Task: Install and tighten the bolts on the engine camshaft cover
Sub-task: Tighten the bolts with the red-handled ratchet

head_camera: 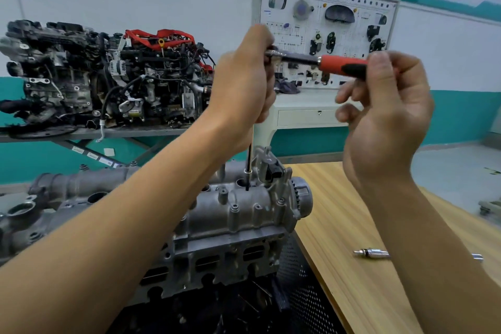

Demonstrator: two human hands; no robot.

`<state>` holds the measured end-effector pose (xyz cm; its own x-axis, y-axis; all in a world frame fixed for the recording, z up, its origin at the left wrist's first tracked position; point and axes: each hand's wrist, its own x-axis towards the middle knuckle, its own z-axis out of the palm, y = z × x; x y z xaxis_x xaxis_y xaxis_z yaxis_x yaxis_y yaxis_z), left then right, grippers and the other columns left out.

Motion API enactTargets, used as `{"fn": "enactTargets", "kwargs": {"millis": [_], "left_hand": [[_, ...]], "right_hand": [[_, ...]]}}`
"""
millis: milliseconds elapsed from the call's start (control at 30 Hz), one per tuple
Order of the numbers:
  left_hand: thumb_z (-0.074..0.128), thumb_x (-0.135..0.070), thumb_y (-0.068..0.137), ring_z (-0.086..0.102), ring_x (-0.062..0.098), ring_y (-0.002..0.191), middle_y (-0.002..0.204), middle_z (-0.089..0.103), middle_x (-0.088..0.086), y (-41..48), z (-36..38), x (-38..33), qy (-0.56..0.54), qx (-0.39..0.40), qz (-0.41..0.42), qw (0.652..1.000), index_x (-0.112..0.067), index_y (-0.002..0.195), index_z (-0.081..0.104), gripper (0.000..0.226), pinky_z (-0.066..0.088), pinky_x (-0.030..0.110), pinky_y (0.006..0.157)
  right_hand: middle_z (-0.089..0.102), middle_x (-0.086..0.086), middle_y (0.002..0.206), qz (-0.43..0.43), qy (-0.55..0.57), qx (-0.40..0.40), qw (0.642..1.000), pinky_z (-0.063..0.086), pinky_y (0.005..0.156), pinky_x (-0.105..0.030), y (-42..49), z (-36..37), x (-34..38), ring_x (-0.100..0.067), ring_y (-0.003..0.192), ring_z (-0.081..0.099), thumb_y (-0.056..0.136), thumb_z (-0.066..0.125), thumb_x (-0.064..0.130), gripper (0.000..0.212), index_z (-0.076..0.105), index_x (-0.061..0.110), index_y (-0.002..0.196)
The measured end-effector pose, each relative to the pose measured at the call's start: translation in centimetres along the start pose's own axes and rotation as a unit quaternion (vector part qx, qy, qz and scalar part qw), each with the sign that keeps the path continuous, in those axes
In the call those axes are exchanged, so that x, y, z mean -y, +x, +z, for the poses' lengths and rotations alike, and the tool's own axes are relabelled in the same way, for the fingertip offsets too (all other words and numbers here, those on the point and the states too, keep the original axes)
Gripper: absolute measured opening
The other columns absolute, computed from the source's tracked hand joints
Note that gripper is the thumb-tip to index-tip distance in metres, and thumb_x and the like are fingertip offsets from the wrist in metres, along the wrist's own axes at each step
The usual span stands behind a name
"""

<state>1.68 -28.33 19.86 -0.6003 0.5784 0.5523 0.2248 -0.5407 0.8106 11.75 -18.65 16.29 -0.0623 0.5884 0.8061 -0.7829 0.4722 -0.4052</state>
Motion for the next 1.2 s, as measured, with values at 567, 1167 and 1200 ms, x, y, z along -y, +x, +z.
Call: {"fn": "enactTargets", "kwargs": {"millis": [567,1167,1200], "left_hand": [[0.043,-0.025,0.095,0.011,0.015,0.041,0.048,0.017,-0.005,1.9,4.1,6.5,0.003,-0.03,-0.062,0.998,-0.026,0.05,0.024,0.05,0.014,0.018,0.039],[0.051,-0.038,0.093,0.019,0.016,0.048,0.051,0.023,-0.005,2.1,6.5,7.9,0.105,-0.087,-0.021,0.99,-0.026,0.049,0.023,0.054,0.017,0.027,0.046],[0.05,-0.039,0.093,0.021,0.018,0.051,0.054,0.026,-0.002,2.5,6.3,7.9,0.1,-0.096,-0.037,0.99,-0.025,0.053,0.026,0.049,0.019,0.03,0.05]], "right_hand": [[0.057,0.009,0.06,0.062,-0.092,-0.038,0.993,0.04,0.047,-0.02,0.9,-5.8,-2.5,-0.009,0.059,0.055,0.094,0.056,0.024,0.006,0.059,0.024,0.089],[0.065,0.006,0.082,0.157,-0.195,-0.05,0.967,0.045,0.055,-0.022,3.0,-8.0,-5.8,-0.005,0.074,0.059,0.105,0.044,0.032,0.02,0.063,0.024,0.106],[0.065,0.006,0.079,0.144,-0.19,-0.054,0.969,0.045,0.056,-0.023,2.7,-8.0,-5.4,-0.005,0.072,0.059,0.104,0.048,0.032,0.017,0.063,0.025,0.102]]}}
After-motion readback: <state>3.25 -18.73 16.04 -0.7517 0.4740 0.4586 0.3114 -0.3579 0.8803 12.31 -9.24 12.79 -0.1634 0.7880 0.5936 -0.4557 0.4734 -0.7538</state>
